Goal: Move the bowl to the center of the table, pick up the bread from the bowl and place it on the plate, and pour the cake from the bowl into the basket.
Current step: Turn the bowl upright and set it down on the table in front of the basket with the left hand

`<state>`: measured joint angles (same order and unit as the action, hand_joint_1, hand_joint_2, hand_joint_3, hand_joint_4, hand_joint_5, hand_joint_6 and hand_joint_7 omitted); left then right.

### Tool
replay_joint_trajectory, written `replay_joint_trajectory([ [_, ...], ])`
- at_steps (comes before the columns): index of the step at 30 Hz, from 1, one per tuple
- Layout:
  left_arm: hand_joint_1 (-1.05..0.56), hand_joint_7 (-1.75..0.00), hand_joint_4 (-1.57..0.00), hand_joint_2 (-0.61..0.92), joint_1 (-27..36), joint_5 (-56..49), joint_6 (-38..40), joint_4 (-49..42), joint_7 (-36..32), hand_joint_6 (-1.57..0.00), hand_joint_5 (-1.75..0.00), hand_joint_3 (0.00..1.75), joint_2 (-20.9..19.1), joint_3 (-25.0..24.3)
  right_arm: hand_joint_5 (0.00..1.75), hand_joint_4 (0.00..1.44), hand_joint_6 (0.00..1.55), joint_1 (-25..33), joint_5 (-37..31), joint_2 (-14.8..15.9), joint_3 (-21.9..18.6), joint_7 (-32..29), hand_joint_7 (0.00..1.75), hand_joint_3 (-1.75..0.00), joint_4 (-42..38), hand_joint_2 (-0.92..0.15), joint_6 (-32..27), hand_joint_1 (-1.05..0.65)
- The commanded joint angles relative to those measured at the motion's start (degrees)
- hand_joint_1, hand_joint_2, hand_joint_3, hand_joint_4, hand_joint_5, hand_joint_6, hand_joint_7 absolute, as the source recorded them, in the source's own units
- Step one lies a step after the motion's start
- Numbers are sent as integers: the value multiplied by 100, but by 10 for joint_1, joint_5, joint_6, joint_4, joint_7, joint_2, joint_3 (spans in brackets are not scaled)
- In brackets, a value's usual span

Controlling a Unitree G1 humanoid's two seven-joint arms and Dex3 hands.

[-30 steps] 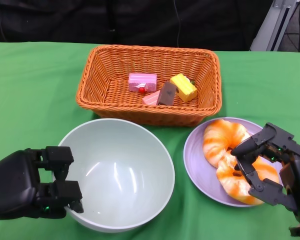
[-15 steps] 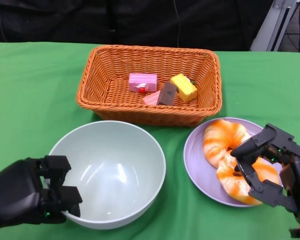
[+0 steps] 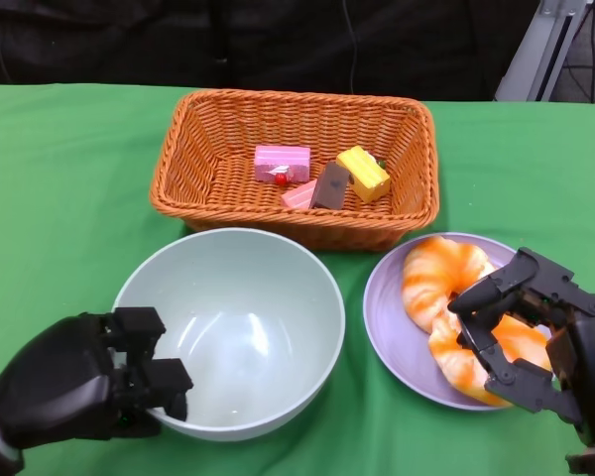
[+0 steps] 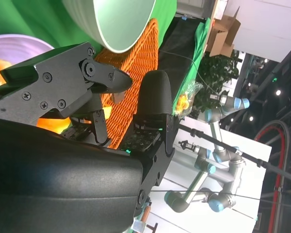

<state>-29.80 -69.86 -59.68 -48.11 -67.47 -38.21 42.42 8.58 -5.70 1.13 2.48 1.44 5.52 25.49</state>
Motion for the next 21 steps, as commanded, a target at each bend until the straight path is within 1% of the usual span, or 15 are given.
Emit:
replay_joint_trajectory([
  [1,-24,-57,-82,88,-2,25,-9,12,36,-102,-128,0,-5,-7,145,77,71,3,-4,3,-4,-7,117,-67,10,-69,-4,-9],
  [2,-24,-52,-83,88,-1,29,-9,14,42,-104,-126,0,-6,-8,145,77,71,3,-4,3,-4,-7,117,-66,10,-69,-4,-9],
  [3,-24,-50,-83,88,2,43,-14,18,62,-105,-125,0,-4,-13,145,77,71,3,-4,3,-4,-7,117,-66,10,-69,-5,-9],
  [4,-28,-38,-83,90,5,55,-17,21,79,-99,-99,3,-3,-17,145,77,71,3,-3,2,-4,-7,117,-67,10,-70,-5,-8],
  [7,-34,-15,-84,91,15,77,-17,36,115,-96,-60,4,-4,-28,145,77,71,4,-2,3,-5,-6,117,-68,12,-70,-9,-8],
  [8,-37,-9,-86,91,18,82,-17,41,124,-94,-46,3,-5,-32,145,77,71,4,-1,3,-5,-6,117,-68,13,-70,-10,-8],
  [9,-38,-6,-88,91,21,85,-17,45,132,-93,-36,1,-6,-36,144,77,71,5,-1,3,-5,-6,117,-68,13,-70,-11,-9],
  [10,-39,-3,-90,91,23,89,-17,48,138,-93,-30,1,-6,-39,144,77,71,5,-1,4,-5,-6,117,-68,14,-70,-12,-9],
  [11,-39,-3,-90,91,25,91,-17,50,143,-93,-28,1,-6,-42,144,77,71,5,-1,4,-5,-6,117,-68,14,-70,-12,-9],
  [16,-40,-1,-92,91,31,96,-18,57,159,-93,-22,0,-6,-53,144,77,71,5,-1,4,-5,-6,117,-67,14,-70,-12,-9],
  [17,-40,-1,-93,91,42,118,-15,69,199,-93,-22,0,-15,-61,144,77,71,5,0,5,-5,-5,117,-67,13,-70,-10,-9],
  [18,-64,-1,-65,92,52,136,-12,81,232,-66,-11,6,-22,-68,144,77,71,4,1,5,-6,-4,117,-67,12,-70,-9,-8],
  [19,-81,0,-47,92,60,151,-9,91,261,-49,-5,10,-27,-75,145,77,71,4,2,6,-6,-3,117,-67,11,-70,-8,-8],
  [21,-89,0,-37,92,72,171,-5,106,297,-40,-1,12,-30,-88,145,77,71,4,2,6,-6,-3,117,-68,11,-70,-8,-8],
])
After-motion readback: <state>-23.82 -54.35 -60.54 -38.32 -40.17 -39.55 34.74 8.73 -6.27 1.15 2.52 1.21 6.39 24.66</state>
